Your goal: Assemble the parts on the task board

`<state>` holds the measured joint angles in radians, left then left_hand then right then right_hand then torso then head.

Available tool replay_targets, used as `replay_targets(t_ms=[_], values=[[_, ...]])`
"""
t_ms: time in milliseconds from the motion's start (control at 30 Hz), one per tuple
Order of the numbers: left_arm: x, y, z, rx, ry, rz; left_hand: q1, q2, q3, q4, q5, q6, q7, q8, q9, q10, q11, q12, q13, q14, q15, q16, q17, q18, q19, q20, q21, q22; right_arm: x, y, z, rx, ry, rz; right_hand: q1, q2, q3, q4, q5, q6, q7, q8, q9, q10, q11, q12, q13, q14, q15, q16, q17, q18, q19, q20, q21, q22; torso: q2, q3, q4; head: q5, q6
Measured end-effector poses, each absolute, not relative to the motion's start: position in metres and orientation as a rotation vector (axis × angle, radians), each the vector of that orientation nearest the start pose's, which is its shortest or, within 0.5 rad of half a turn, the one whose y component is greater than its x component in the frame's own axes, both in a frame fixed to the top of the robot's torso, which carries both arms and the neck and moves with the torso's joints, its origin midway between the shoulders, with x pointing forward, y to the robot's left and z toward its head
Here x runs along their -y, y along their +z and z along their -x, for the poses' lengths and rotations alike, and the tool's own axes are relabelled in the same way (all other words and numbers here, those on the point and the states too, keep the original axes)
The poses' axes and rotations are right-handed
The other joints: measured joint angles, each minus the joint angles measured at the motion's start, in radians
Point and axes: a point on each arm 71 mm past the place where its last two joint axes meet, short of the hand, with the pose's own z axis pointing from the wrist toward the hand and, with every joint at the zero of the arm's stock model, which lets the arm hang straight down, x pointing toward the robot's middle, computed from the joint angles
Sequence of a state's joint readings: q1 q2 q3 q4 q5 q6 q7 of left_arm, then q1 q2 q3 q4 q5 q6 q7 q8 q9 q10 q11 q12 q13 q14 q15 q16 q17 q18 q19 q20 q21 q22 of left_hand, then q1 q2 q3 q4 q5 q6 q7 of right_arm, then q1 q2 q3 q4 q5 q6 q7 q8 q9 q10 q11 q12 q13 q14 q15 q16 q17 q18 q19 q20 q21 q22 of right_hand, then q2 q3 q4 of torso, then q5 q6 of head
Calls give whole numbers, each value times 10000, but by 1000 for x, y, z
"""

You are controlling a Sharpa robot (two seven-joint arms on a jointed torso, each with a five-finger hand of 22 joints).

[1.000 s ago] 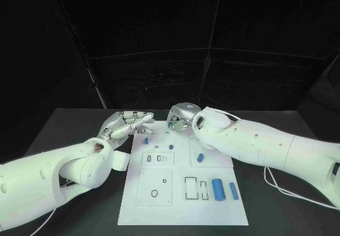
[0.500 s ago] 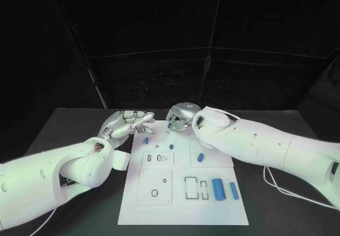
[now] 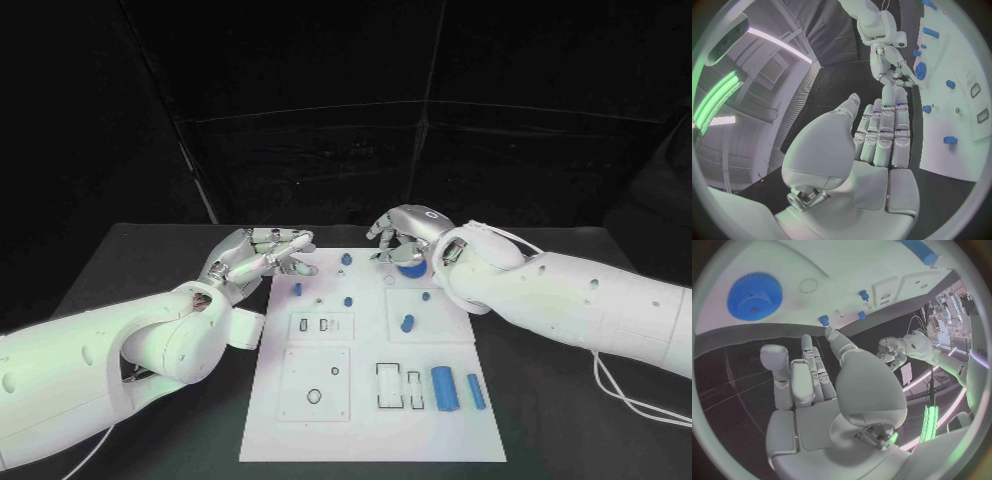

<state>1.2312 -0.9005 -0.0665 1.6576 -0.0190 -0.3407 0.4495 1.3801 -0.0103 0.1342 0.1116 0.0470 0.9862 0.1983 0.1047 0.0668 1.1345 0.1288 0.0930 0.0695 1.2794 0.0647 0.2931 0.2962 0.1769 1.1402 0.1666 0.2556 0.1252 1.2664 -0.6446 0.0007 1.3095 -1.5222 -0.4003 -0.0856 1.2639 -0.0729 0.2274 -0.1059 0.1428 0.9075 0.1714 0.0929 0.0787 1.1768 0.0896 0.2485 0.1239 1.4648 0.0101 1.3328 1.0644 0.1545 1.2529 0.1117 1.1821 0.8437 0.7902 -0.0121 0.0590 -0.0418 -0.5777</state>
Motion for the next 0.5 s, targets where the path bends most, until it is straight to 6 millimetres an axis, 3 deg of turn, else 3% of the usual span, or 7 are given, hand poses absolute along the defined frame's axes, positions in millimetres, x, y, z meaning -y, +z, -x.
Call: replay_targets(t_ms=[67, 167, 300, 333, 400, 500], values=[[-199, -159, -466, -13967, -16208, 10333, 0, 0, 0, 0, 0, 0, 0, 0, 0, 0, 0, 0, 0, 0, 0, 0, 0, 0, 0, 0, 0, 0, 175, -137, -532, -14613, 6281, 1483, 12, -85, -167, 167, 257, 125, -124, 32, 0, 915, -211, 855, 477, 13, -207, 263, 425, -156, 222, -157, 285, 418, -3, 2, -12, -13, 39], [-198, -159, -466, -13983, -16227, 10338, 0, 0, 0, 0, 0, 0, 0, 0, 0, 0, 0, 0, 0, 0, 0, 0, -1, -1, 0, 0, 0, 1, 198, -136, -529, -14834, 6231, 750, -182, -301, -632, 618, 566, 194, -265, 79, -6, 1298, -387, 2482, 1733, 21, -339, 631, 1038, -310, 580, -335, 732, 1098, -11, 9, -39, -55, 66], [-197, -160, -466, -14004, -16272, 10339, 0, 0, 0, 0, 0, 0, 0, 0, 0, 0, 0, 0, 0, 0, 0, 0, -1, -1, 0, 0, 0, 1, 221, -138, -527, -15327, 6143, -214, -91, -375, -1492, 1400, 901, -92, -212, 79, -67, 837, -306, 6773, 6234, 19, -376, 1198, 2079, -309, 791, -257, 1139, 1711, -12, 10, -62, -118, 90], [-197, -160, -466, -14007, -16279, 10339, 0, 0, 0, 0, 0, 0, 0, 0, 0, 0, 0, 0, 0, 0, 0, 1, 3, -1, 0, 0, 0, 1, 224, -139, -527, -15442, 6129, -393, -24, -308, -1617, 1525, 901, -151, -170, 119, -67, 827, -297, 7438, 6966, 15, -372, 1277, 2240, -400, 827, -221, 1196, 1803, -12, 11, -69, -125, 93], [-197, -160, -466, -14015, -16299, 10338, 0, 0, 0, 0, 0, 0, 0, 0, 0, 0, 0, 0, 0, 0, 0, 1, 13, -1, 0, 0, 0, 1, 228, -141, -528, -15668, 6101, -683, 74, -211, -1856, 1764, 940, -250, -72, 217, -67, 805, -273, 8403, 8066, 2, -242, 1424, 2408, -465, 878, -171, 1319, 1983, -12, 12, -81, -126, 95], [-196, -160, -467, -14030, -16333, 10332, 0, 0, 0, 0, 0, 0, 0, 0, 0, 0, 0, 0, 0, 0, 0, 1, 13, -1, 0, 0, 0, 2, 232, -143, -529, -15993, 5953, -934, 177, -156, -2090, 1941, 941, -358, -65, 265, -67, 921, -157, 9177, 9003, 20, -226, 1658, 2438, -465, 1021, -134, 1532, 2333, -8, 18, -81, -167, 85]])
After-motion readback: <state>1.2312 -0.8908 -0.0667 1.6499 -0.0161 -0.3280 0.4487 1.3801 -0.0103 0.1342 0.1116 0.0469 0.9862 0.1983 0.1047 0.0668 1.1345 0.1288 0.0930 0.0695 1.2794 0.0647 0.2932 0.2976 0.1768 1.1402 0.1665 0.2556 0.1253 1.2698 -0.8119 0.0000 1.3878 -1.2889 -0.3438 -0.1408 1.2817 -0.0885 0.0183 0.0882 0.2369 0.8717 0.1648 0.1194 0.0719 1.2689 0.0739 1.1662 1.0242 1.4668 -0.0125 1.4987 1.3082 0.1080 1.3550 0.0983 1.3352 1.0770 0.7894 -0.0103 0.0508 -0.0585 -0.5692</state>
